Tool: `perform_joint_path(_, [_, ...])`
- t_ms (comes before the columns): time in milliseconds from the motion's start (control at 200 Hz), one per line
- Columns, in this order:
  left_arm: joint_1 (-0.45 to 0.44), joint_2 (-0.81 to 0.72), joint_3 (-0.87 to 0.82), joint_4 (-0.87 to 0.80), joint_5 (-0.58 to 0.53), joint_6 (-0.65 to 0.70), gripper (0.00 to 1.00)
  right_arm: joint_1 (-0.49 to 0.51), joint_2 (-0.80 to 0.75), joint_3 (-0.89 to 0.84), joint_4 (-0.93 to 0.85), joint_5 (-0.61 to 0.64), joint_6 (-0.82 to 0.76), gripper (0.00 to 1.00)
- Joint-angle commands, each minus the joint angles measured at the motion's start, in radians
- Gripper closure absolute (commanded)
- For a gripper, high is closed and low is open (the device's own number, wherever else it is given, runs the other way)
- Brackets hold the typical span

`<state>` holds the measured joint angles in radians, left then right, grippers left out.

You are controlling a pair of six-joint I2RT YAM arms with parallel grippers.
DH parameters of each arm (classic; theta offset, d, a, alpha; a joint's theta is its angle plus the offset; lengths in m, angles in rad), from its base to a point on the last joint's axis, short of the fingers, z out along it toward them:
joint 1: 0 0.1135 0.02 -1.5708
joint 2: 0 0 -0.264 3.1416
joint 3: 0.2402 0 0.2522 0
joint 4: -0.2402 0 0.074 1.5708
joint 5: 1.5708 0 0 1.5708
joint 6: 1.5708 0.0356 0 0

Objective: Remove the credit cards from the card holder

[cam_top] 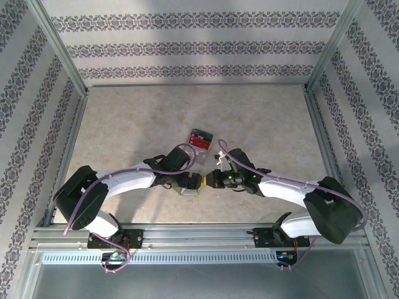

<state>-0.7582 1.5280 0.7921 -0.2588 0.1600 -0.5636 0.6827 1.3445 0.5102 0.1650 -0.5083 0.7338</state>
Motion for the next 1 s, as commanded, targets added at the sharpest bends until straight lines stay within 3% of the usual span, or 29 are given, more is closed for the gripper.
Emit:
perform_joint_path(0, [-0.006,0.008,0.028,-0.036,-0.037,0.018,0.0,-0.008,-0.016,0.017,0.005,0.008,-0.013,1.0])
perform_joint_path(420, [-0.003,-0.035,0.026,-0.129,-0.134,0.033,0.0,-0.02,-0.03,0.009,-0.028,0.024,-0.029,1.0])
perform_joint_path(994, [0.037,-0.123,0.0,-0.174,-0.164,0.034,0.0,-0.049,-0.054,-0.007,-0.07,0.031,-0.047,1.0])
